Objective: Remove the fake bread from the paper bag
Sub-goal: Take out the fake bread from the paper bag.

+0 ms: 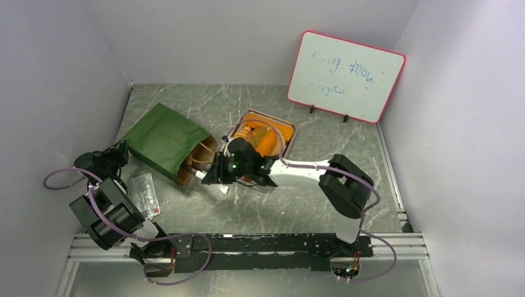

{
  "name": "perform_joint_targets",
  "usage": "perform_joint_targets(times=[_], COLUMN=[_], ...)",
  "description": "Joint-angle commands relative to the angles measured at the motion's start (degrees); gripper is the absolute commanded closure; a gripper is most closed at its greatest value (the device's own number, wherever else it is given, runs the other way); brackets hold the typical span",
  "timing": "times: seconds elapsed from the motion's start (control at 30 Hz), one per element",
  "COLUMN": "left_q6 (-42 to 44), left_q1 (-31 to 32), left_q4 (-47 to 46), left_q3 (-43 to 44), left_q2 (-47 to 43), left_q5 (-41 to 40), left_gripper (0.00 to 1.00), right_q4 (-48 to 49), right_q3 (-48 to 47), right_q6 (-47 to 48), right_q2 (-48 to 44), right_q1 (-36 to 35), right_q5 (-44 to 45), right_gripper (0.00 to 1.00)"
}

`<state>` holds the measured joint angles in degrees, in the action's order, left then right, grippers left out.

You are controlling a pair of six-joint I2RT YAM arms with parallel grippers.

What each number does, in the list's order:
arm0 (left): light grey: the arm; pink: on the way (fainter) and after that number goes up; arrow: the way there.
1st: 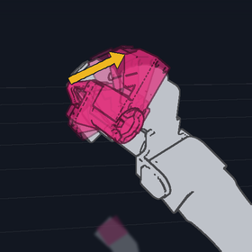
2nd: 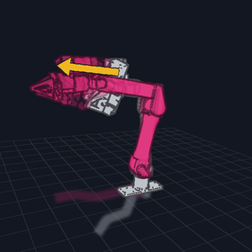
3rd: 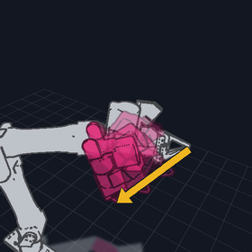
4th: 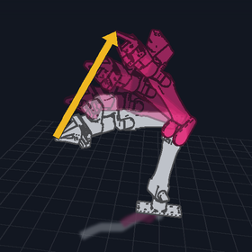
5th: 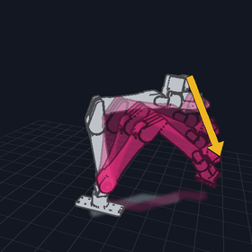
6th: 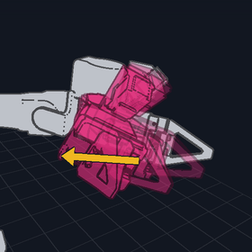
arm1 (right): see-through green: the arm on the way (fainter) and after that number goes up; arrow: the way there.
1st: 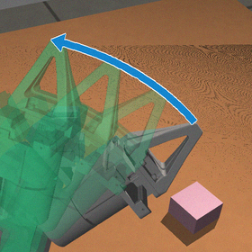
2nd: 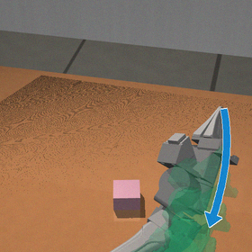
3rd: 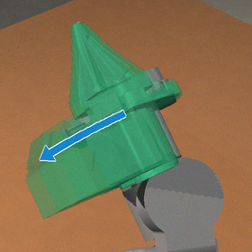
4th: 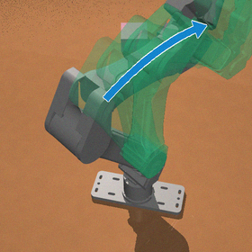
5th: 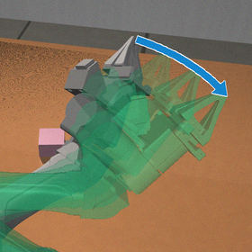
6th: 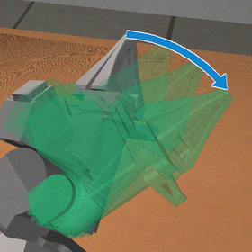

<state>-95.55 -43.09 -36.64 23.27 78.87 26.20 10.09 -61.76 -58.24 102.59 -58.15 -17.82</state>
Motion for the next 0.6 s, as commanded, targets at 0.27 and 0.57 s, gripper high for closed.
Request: perform_joint_targets(times=[0.27,0.57], left_q6=[9.6,14.0], left_q1=[-0.9,0.1], left_q4=[6.7,11.3], left_q3=[2.5,4.9], left_q2=[-2.8,-2.7], left_q5=[-1.2,-1.8], left_gripper=[0.93,0.93], right_q4=[3.5,1.6], right_q3=[-15.7,-19.4], right_q6=[8.0,11.8], right_q2=[7.0,6.6], right_q1=[-1.3,-3.8], right_q5=[-0.7,0.6], right_gripper=[0.75,0.75])
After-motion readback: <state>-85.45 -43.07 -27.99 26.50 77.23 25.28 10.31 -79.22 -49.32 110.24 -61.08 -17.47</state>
